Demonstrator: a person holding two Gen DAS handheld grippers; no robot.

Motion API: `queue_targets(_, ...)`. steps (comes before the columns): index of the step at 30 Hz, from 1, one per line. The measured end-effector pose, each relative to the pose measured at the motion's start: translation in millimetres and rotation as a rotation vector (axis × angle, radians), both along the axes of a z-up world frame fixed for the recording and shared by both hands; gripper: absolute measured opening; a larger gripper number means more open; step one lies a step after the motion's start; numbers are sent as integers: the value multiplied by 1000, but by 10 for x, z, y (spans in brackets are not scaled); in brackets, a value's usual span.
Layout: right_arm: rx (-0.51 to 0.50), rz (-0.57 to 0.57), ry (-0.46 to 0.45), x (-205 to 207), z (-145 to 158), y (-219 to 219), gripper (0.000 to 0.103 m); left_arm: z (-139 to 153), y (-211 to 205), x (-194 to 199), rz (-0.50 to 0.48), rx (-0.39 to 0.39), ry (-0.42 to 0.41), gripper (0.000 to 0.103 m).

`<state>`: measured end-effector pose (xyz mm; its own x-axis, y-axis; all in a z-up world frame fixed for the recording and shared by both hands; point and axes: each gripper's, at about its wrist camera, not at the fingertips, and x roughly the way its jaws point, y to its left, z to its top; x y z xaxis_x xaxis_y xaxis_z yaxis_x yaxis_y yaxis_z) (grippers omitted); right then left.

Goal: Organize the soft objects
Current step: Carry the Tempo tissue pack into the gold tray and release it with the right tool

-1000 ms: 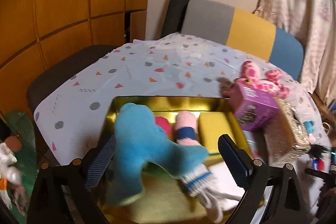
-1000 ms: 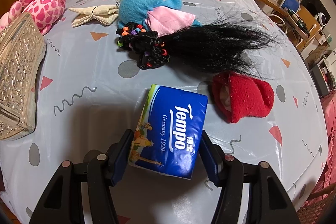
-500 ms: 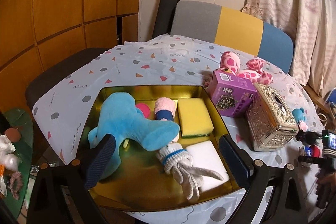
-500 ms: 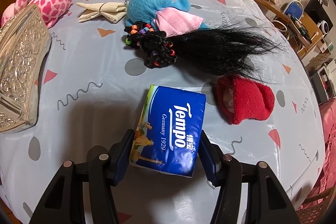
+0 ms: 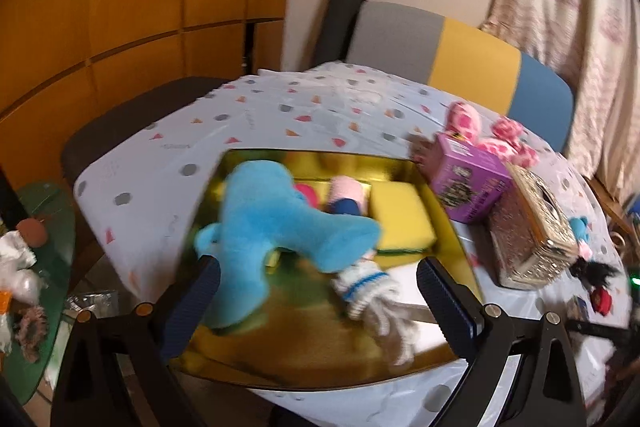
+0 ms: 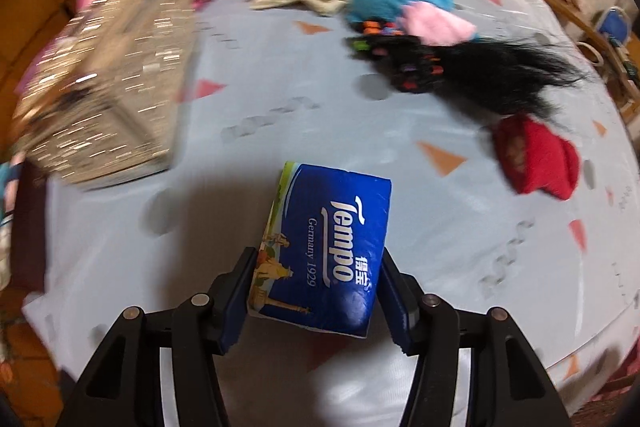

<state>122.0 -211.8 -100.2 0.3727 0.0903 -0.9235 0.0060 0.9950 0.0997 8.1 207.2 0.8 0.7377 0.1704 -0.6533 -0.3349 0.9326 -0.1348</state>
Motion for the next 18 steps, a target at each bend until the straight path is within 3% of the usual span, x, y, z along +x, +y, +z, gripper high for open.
queue_targets(6,81,218,-156,-333,470,536,57,13,457,-203,127,-15,-15,99)
queue_targets(11,130,504,-275,-531,977,1333,57,38,715,-335,198,-29,-33,99)
queue_targets(18,171,868,-294,-697,1135,2638,58,54,839,-443,228,-37,-43,99)
